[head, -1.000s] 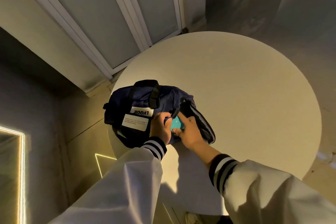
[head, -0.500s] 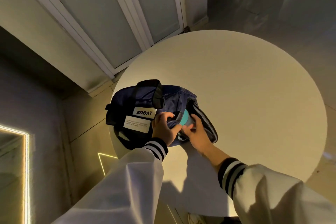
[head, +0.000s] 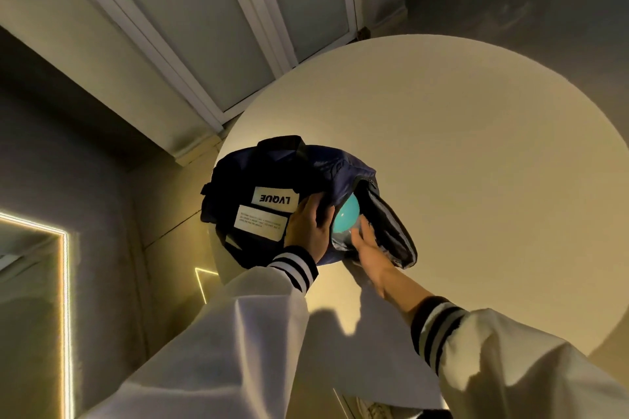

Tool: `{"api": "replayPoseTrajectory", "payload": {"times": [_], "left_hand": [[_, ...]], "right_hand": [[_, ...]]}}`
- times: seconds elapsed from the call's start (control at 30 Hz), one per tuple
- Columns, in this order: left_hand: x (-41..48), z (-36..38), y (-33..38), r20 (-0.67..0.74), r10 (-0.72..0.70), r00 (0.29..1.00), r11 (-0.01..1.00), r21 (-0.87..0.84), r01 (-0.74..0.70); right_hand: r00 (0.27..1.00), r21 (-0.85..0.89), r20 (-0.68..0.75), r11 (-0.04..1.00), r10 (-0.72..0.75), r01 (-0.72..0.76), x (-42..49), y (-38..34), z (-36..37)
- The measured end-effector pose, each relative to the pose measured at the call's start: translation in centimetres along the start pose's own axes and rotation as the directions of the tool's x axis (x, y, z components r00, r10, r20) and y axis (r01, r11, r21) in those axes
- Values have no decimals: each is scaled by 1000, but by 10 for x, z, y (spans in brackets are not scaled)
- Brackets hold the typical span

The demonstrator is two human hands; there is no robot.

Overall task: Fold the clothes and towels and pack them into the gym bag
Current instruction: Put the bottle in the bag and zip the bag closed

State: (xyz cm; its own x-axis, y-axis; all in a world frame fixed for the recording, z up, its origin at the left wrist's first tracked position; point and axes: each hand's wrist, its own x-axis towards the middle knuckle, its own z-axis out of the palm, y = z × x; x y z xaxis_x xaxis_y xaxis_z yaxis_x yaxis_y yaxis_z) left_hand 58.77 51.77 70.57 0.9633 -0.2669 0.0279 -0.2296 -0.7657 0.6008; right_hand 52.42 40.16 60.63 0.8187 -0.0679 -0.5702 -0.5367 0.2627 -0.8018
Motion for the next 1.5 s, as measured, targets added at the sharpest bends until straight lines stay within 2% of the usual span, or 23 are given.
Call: {"api": "replayPoseTrajectory", "payload": {"times": [0.13,0.2,0.27,0.33,0.4,0.47,0.57,0.63,0.73,1.03,1.17,1.27,1.4,1.5], "left_hand": [[1,-5,-8,116,-10,993,1000,-1,10],[1,-4,-10,146,-1,989,999,36,-5],[-4,-2,-11,85,42,995,994,95,-50],[-9,1,-6,-16,146,989,977,162,-142],[-10,6,1,-47,216,975,957,210,-202],[-6,8,10,-27,138,990,976,173,-131],[2,7,15,-65,-27,998,999,40,30],[5,5,14,-74,-65,995,998,-30,63],[7,0,17,-7,-127,992,984,-123,125],[6,-12,22,79,-73,994,958,-273,92],[4,-10,12,113,-48,992,977,-203,70],[-2,-4,9,75,-2,997,998,-60,6],[-8,-5,11,52,-13,999,997,-70,16],[-12,-4,5,-78,-80,994,997,-27,78]], "right_hand": [[1000,-192,14,981,7,-4,4,-7,7],[999,-221,-42,975,11,-20,6,-8,5],[989,-247,-133,969,-58,24,5,-11,1],[968,-270,-167,953,-187,137,2,-16,-3],[941,-217,-192,947,-280,237,-5,-26,-6],[939,-145,-164,949,-303,281,-11,-32,-8],[958,-121,-86,957,-275,264,-15,-33,-7],[968,-79,-60,968,-242,237,-19,-35,-4],[977,19,-49,978,-209,210,-26,-43,6],[980,-121,-123,982,-157,142,-12,-60,22],[985,-147,-83,979,-153,140,-6,-59,27],[985,-67,-43,984,-167,164,-12,-61,24],[984,60,-94,986,-149,155,-28,-64,16],[994,65,-87,995,-69,75,-35,-74,15]]}}
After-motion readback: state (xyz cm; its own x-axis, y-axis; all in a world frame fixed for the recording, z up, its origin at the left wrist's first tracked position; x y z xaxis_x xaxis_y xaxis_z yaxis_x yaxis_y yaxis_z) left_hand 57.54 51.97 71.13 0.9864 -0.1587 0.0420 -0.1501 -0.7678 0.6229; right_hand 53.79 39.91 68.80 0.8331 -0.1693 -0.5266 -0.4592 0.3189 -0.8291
